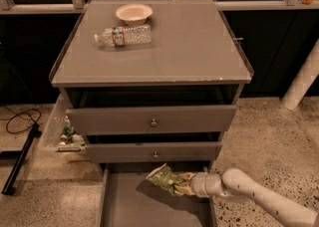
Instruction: Place green jalapeno chip bag into bottom drawer
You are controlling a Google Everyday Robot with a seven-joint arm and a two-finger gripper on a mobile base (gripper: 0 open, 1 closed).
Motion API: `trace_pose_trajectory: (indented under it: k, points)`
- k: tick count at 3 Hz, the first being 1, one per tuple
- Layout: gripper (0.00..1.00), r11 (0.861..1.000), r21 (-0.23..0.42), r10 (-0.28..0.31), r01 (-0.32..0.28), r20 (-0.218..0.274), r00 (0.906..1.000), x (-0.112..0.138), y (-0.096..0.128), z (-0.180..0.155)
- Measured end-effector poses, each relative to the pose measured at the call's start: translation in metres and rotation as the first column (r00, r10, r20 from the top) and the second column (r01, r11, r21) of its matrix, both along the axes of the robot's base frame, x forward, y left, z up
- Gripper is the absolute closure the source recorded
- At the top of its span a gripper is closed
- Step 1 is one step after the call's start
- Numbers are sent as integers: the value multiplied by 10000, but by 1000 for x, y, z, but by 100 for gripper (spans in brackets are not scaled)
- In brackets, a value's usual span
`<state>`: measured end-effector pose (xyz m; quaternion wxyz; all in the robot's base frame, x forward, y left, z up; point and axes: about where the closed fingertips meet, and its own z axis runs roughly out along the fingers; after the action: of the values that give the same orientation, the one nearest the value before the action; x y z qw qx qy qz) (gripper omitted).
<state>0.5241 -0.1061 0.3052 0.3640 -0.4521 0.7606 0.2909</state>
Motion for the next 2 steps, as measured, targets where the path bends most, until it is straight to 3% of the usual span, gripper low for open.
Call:
trace_pose_trajectory:
  k: [1, 2]
  points:
    - [100, 9998, 68, 194, -201, 900, 9958, 10, 1, -14]
    - [100, 9998, -43, 188, -184, 1294, 9914, 18, -3, -30]
